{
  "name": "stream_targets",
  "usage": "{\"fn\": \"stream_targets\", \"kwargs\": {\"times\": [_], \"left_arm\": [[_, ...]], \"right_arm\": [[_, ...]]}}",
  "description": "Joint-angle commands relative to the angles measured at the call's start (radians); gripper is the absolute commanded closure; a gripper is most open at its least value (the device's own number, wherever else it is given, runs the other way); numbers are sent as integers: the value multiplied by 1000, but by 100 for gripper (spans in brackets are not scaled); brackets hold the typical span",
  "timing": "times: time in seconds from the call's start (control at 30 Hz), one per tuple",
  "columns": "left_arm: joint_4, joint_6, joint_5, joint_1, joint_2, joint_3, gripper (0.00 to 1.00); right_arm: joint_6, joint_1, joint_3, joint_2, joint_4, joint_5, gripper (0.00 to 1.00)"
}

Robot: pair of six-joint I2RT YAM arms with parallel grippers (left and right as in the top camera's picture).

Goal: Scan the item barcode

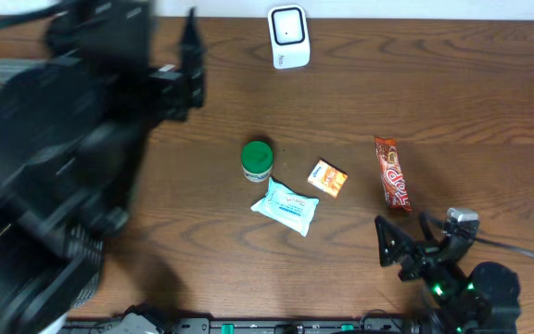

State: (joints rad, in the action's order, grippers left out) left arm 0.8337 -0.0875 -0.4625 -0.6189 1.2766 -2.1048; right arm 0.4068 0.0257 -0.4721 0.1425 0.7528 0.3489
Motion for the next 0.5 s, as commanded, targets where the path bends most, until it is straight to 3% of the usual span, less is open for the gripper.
{"fn": "stream_targets", "kwargs": {"times": [0.0,0.23,0.4,0.43,0.47], "left_arm": [[-1,-12,-21,0,-87,21,18],[-19,4,-21,0,-188,80,18],[-32,2,-21,0,-217,107,18],[-31,2,-21,0,-217,108,18],[-31,2,-21,0,-219,110,18]], "right_arm": [[-65,6,-190,154,119,-6,1],[-280,6,-534,658,344,79,1],[-297,6,-629,928,383,140,1],[-301,6,-628,955,369,140,5],[-319,6,-628,992,344,131,25]]}}
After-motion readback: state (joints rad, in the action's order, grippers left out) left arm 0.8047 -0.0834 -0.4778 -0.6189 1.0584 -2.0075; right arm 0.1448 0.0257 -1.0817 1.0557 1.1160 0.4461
